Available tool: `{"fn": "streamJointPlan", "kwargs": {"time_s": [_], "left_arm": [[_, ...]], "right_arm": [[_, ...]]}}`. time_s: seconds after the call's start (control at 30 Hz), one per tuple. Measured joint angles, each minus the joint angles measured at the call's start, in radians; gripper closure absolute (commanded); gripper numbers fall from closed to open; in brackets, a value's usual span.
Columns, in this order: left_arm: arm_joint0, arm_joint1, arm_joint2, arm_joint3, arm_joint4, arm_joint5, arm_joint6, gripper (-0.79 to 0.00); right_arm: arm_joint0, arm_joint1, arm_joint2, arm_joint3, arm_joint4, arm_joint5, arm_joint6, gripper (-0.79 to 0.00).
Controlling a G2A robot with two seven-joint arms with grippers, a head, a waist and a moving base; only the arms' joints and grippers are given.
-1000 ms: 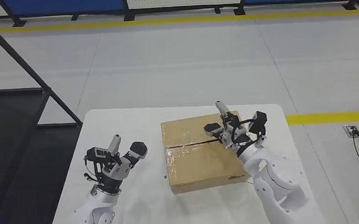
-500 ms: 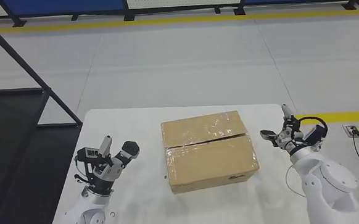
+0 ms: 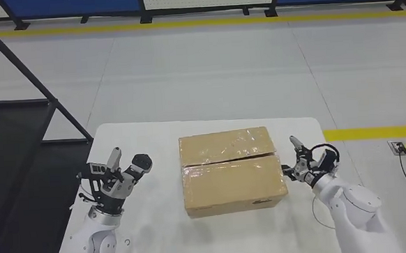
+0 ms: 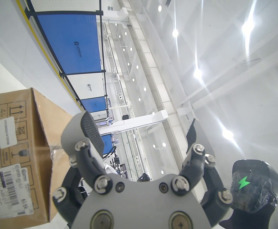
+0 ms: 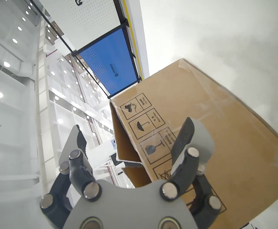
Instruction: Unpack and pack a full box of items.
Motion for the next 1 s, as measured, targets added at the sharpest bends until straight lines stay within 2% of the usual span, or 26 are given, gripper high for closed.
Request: {"fn": "streamJointPlan", "kwargs": {"time_s": [0.37, 0.6, 0.73, 0.83, 1.0], "left_arm": [[-0.026, 0.0, 0.002, 0.019, -0.001, -0.004, 0.016, -0.785], [-0.031, 0.002, -0.012, 0.024, -0.009, -0.007, 0.013, -0.785], [-0.028, 0.004, -0.021, 0.022, -0.014, -0.006, 0.008, -0.785], [-0.022, 0.005, -0.027, 0.016, -0.016, -0.006, 0.002, -0.785], [-0.009, 0.006, -0.031, 0.008, -0.026, -0.012, -0.004, -0.785]], "right_arm": [[-0.078, 0.027, -0.022, -0.1, -0.037, 0.033, 0.242, -0.785], [-0.102, 0.043, -0.046, -0.14, -0.08, 0.052, 0.333, -0.785], [-0.109, 0.042, -0.009, -0.162, -0.025, 0.02, 0.257, -0.785], [-0.105, 0.034, 0.038, -0.205, 0.067, -0.016, 0.107, -0.785], [-0.069, 0.019, 0.027, -0.257, 0.17, -0.051, -0.121, -0.785]]}}
